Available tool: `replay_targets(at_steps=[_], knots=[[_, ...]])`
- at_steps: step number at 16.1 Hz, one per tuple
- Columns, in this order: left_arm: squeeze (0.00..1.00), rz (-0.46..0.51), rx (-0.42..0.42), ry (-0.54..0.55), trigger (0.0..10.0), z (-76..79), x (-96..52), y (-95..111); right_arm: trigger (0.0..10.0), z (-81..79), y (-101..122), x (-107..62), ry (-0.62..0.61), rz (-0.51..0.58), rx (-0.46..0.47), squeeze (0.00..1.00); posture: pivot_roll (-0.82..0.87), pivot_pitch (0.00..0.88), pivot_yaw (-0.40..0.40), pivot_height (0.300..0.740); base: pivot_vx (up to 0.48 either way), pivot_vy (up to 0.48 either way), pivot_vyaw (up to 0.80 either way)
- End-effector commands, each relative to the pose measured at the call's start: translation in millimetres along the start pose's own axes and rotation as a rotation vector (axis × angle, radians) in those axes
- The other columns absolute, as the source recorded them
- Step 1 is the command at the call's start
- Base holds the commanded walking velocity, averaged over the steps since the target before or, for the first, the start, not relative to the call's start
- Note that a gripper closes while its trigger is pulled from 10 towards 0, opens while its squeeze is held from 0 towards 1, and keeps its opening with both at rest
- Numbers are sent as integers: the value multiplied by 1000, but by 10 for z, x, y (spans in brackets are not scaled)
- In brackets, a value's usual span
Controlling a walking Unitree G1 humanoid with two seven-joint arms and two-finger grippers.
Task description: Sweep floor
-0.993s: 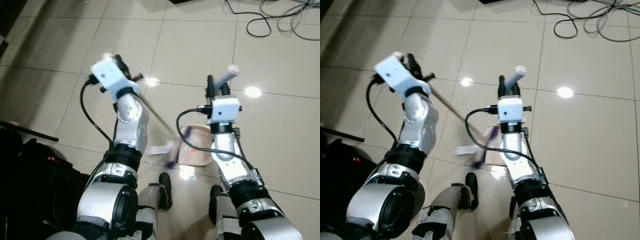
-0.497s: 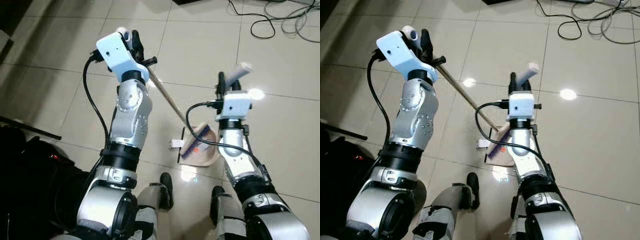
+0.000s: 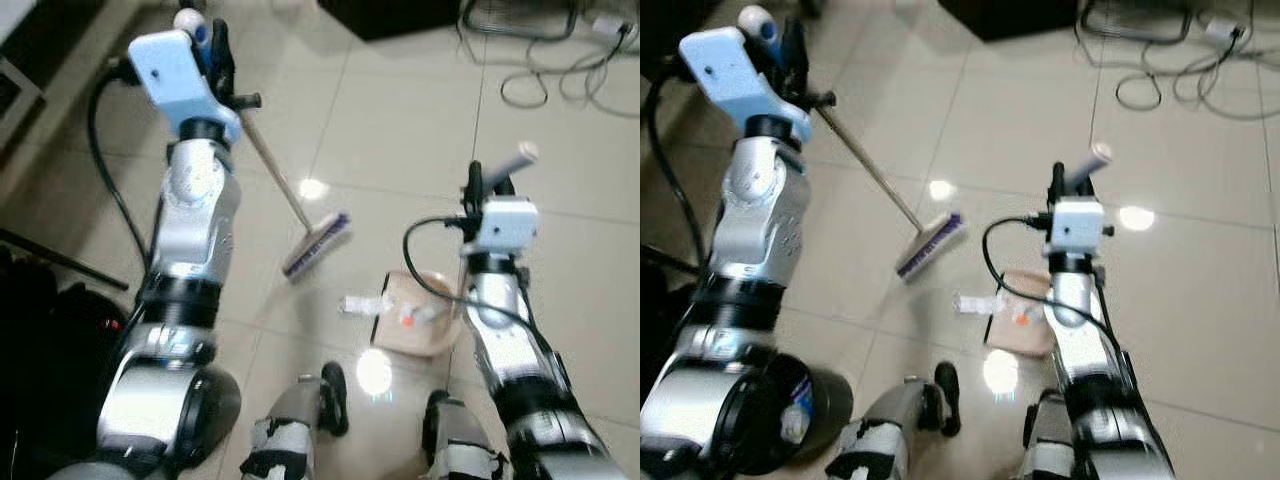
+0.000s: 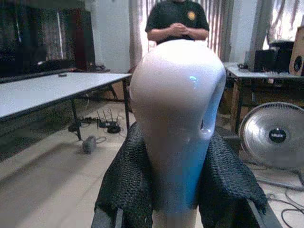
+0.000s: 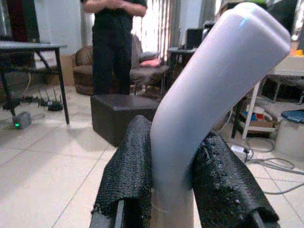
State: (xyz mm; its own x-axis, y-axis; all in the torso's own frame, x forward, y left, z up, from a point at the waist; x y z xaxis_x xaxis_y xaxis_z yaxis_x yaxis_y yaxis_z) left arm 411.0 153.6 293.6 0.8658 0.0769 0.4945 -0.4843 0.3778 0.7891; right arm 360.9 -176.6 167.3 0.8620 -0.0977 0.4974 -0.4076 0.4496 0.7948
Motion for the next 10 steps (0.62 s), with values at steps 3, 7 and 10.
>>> replay_targets(at_steps=[3, 7, 10], knots=[[0, -142, 91, 12, 10000, -247, -154, -173, 10000, 287, 207, -43, -90, 35, 58, 0, 12, 108, 168, 740, 0, 0, 0], [0, -286, 140, -40, 10000, -318, -474, -368, 10000, 585, 467, -167, -165, 28, 105, 0, -27, 72, 168, 740, 0, 0, 0], [0, -343, 163, -132, 10000, -293, -702, -426, 10000, 649, 628, -161, -125, -34, 182, 0, -54, 52, 174, 740, 0, 0, 0]])
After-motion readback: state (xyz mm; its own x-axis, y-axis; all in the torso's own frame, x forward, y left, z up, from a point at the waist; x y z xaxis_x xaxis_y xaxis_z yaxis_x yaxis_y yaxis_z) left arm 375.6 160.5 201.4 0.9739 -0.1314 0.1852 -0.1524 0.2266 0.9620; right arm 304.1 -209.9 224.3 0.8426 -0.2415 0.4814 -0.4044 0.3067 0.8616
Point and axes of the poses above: a point about 5 cm out from each wrist's last joint towards the gripper, its own x axis pointing out of the wrist towards the gripper, its own y axis along the axis of the wrist's last joint, z = x × y, the point moved 5 cm from there along x, pointing out of the wrist towards the gripper, and after that the axes turned 15 degrees about -x, right-handed, at the moved point
